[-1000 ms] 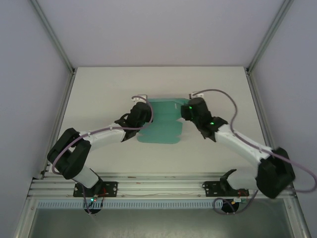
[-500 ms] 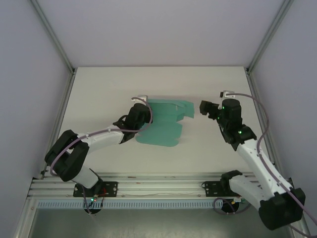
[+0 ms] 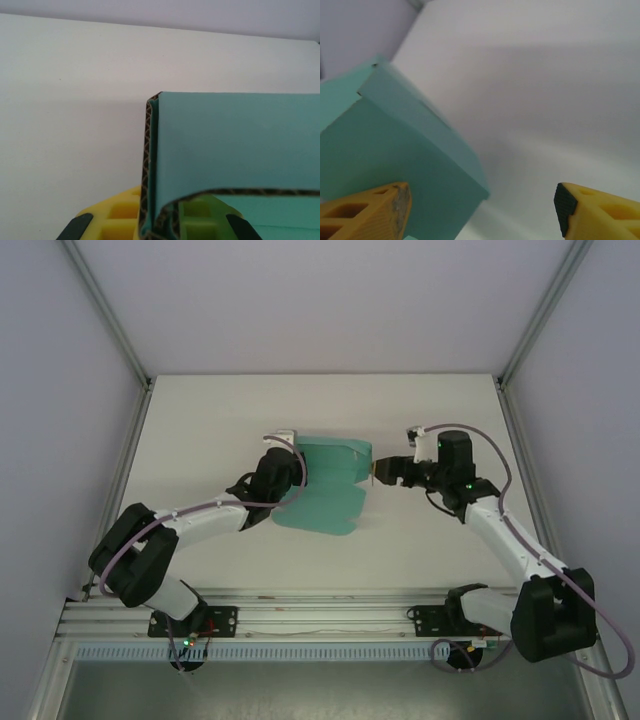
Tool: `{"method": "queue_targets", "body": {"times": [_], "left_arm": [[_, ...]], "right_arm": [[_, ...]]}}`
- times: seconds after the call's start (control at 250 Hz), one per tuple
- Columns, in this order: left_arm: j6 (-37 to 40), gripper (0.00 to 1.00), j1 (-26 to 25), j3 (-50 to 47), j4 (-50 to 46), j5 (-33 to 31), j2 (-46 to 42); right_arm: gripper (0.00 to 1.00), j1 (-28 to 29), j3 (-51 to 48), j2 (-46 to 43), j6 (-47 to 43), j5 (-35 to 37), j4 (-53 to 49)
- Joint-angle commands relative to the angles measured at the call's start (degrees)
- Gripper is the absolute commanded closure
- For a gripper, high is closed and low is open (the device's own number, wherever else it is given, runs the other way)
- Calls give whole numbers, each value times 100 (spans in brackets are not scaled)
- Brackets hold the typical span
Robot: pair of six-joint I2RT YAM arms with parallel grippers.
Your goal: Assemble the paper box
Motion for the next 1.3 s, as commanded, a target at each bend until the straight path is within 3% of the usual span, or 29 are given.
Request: {"method": "queue_targets", "body": {"times": [0.0, 0.144, 0.252, 0.356, 0.584, 0.712, 0.771, 0.859, 0.951, 1.095, 1.139, 1.203, 1.299], "left_arm": [[61, 100, -26, -76, 259, 150, -108], [52, 100, -26, 5, 207, 114, -31], [29, 100, -27, -26, 280, 180, -24], [12, 100, -26, -51, 303, 216, -66], [-45, 100, -35, 13, 121, 39, -112], [-38, 100, -34, 41, 102, 123, -150], [-42, 100, -42, 16, 192, 177, -156], [-57, 100, -44, 53, 180, 254, -139], [-60, 100, -57, 105, 101, 280, -108], [-1, 100, -79, 75, 119, 370, -144], [15, 100, -79, 106, 53, 384, -126], [-24, 100, -79, 194, -89, 325, -24], [-26, 100, -79, 288, -251, 314, 235]], "right_arm": [[28, 131, 66, 227, -47, -1241, 764], [38, 405, 263, 507, -338, -1412, 751], [39, 541, 439, 755, -324, -1395, 782], [43, 647, 566, 933, -209, -866, 809], [44, 1292, 811, 1044, -232, 1321, 560], [47, 1778, 930, 1215, -41, 3339, 520], [53, 1998, 954, 1366, 59, 4297, 615], [64, 2185, 954, 1620, 215, 5124, 919], [77, 2231, 1026, 1867, 306, 5461, 1043], [87, 2254, 1092, 2145, 246, 5537, 1134], [86, 2249, 1100, 2183, 216, 5420, 1148], [77, 2254, 1115, 2226, 180, 5046, 1073], [75, 2240, 897, 2095, 237, 4543, 1170]]}}
